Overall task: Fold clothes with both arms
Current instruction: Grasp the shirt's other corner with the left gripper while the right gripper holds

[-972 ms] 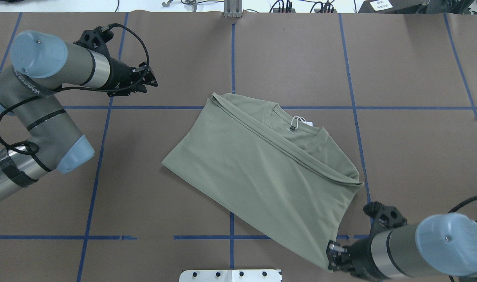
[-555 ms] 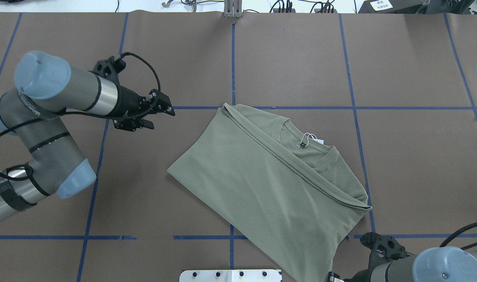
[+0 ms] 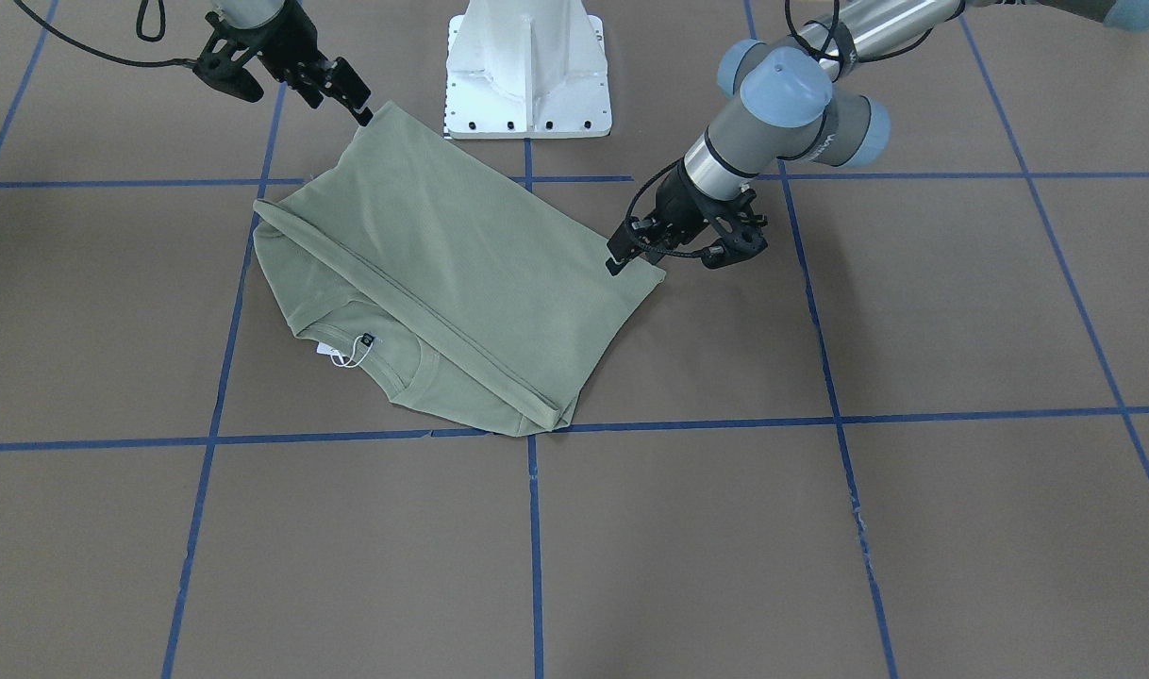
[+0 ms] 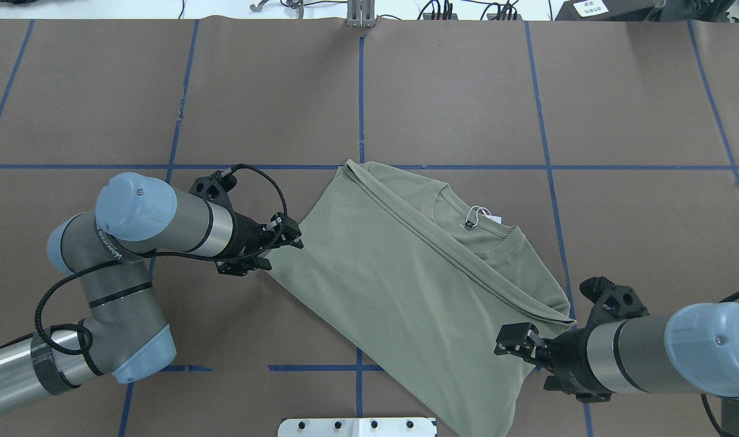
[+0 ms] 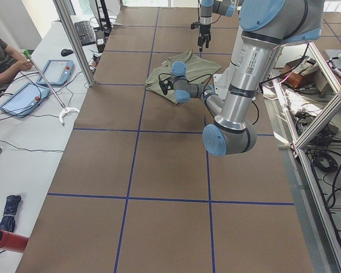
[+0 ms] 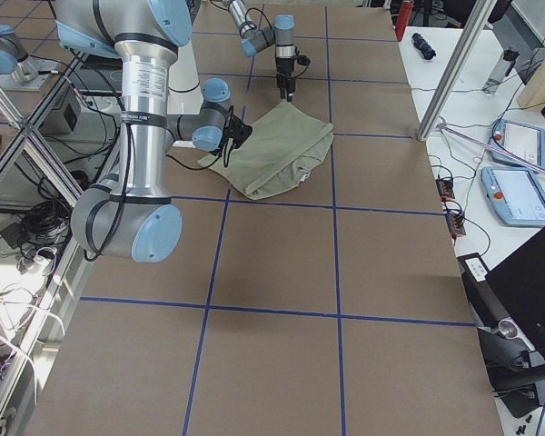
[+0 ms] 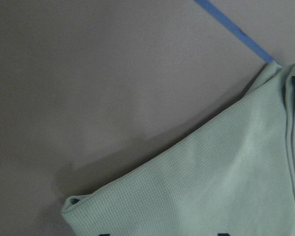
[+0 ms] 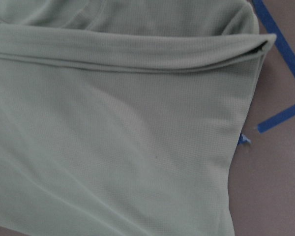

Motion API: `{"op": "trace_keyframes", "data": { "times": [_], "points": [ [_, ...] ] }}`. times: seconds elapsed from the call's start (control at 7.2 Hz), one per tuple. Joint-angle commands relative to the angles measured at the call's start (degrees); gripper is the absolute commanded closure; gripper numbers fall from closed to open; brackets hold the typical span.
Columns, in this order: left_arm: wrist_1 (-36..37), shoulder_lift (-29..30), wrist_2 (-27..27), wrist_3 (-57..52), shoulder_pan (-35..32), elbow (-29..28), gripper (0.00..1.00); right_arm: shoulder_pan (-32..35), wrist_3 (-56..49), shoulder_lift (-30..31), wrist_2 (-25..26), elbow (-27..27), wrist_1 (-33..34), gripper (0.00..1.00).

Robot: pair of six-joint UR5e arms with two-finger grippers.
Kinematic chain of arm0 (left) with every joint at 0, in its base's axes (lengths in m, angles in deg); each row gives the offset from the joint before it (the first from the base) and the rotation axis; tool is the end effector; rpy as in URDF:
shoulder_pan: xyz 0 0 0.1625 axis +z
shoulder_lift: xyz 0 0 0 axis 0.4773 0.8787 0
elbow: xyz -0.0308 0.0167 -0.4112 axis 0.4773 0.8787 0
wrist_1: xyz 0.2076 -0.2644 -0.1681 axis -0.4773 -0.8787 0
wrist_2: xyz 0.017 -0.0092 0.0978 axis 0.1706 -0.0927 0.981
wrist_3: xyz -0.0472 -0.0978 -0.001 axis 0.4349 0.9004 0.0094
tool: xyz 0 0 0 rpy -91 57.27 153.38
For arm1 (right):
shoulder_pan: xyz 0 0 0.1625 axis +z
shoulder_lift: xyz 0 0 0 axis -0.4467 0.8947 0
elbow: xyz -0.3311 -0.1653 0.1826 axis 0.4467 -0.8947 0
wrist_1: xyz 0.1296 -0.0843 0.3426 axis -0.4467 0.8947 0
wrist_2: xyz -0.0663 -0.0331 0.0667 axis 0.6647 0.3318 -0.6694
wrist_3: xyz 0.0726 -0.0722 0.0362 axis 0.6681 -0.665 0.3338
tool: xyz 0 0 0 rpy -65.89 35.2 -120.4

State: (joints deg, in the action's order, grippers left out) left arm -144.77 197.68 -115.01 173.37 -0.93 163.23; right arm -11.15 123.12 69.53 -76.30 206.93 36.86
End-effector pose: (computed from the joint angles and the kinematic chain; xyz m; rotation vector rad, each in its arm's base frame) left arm 0.4736 -0.3731 0.3184 -0.1958 1.1949 -0.4523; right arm -0.3473 -0.2085 0.3441 -0.3044 -1.0063 0.5409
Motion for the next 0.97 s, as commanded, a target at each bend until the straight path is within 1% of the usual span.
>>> {"op": "trace_keyframes", "data": {
  "times": [0.0,0.42,0.56,0.69,0.83],
  "points": [
    [3.4,0.0,1.6,0.1,0.6,-0.7,0.26,1.3,-0.1,-0.5,0.0,-1.3,-0.1,0.00],
    [6.4,-0.1,1.7,0.1,0.7,-0.8,0.26,1.1,-0.1,-2.1,0.0,-2.3,0.0,0.00],
    [6.5,-0.1,1.7,0.2,0.7,-0.8,0.29,1.1,-0.1,-2.1,0.1,-2.5,-0.1,0.00],
    [6.5,-0.1,1.7,0.2,0.7,-0.8,0.38,1.1,-0.1,-2.6,0.1,-2.6,-0.1,0.00],
    [6.5,-0.4,1.7,0.2,0.7,-0.8,0.59,1.1,-0.1,-3.3,0.1,-2.9,-0.1,0.00]
  ]
}}
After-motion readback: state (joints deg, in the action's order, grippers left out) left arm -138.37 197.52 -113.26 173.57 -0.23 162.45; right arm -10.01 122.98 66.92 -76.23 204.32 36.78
